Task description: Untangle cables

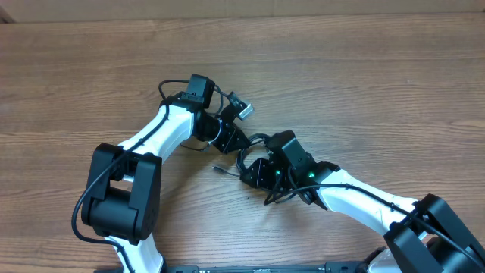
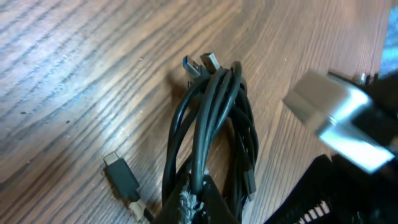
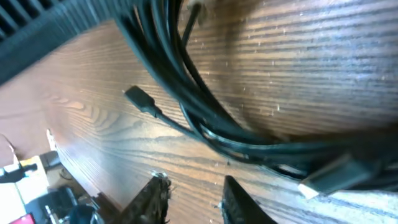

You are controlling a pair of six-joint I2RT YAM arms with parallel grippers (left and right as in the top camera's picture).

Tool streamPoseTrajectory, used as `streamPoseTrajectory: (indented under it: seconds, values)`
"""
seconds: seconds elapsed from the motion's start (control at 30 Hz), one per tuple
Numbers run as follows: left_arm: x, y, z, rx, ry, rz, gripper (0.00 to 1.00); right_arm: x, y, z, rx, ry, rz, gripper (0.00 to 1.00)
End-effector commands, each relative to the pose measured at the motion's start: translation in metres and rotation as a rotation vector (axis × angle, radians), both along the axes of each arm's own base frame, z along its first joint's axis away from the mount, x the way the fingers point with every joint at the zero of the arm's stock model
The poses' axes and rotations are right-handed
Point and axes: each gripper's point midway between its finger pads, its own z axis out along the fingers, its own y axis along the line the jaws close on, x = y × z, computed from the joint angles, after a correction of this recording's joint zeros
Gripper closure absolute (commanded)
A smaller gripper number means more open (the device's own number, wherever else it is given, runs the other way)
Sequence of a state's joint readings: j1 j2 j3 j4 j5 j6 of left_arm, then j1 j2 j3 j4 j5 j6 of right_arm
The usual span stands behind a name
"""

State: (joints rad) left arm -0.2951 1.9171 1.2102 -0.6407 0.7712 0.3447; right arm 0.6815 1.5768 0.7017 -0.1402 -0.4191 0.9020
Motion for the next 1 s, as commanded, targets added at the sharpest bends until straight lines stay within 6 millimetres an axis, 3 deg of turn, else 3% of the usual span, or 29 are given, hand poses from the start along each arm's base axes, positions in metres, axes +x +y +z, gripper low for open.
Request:
streamPoseTrajectory:
  seconds: [0.0, 0.17, 0.33, 0.43, 0.67, 0.97]
  values:
    - [-0.002, -0.007, 0.0, -0.025, 0.112, 0.088, 0.96, 0.003, -0.005, -0.004, -0.032, 0.065, -0.1, 0.64]
    - [-0.001, -0.007, 0.001, -0.021, 0.188, 0.167, 0.96, 0.007, -0.01, -0.007, -0.057, 0.078, -0.158, 0.47]
    - [0.002, -0.008, 0.001, -0.018, 0.279, 0.266, 0.96, 0.007, -0.01, -0.007, -0.055, 0.079, -0.161, 0.47]
    - [0.003, -0.008, 0.001, -0.013, 0.332, 0.321, 0.96, 0.007, -0.01, -0.007, -0.035, 0.158, -0.258, 0.46]
    - [0.01, 0.001, -0.008, 0.05, 0.288, 0.355, 0.96, 0.023, 0.003, 0.008, 0.088, 0.239, -0.426, 0.42]
    - [0.019, 0.011, -0.017, 0.117, 0.123, 0.265, 0.96, 0.027, 0.005, 0.011, 0.128, 0.296, -0.504, 0.78]
